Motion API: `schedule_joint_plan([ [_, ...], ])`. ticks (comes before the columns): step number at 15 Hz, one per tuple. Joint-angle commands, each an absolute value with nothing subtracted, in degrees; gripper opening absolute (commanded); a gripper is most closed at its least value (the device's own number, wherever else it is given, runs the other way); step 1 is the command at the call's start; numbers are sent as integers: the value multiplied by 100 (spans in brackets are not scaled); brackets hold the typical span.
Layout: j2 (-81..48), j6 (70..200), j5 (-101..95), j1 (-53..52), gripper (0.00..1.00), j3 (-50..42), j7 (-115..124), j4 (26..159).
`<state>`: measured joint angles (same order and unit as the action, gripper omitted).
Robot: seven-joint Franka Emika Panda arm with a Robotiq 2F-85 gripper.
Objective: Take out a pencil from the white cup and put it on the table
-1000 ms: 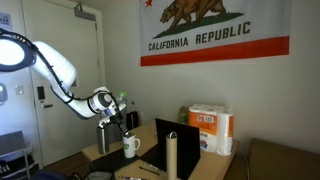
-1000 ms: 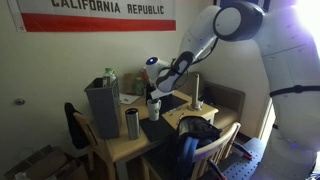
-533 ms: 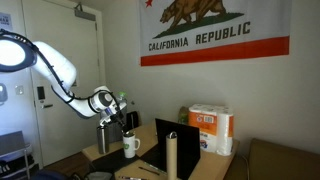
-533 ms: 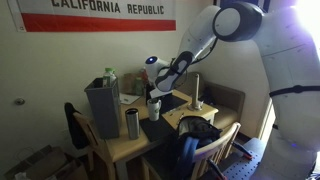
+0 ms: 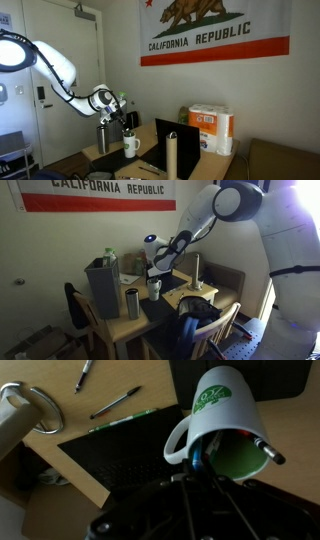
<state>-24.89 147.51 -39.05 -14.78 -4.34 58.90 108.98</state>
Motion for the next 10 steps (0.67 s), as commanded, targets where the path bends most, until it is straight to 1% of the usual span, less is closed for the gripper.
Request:
schedule_joint_plan([
  [1,-2435,14740,-3859,-1535,6,-481,5943,10868],
  [10,-1675,14475,-3287,-1399,6,-348,5591,10862],
])
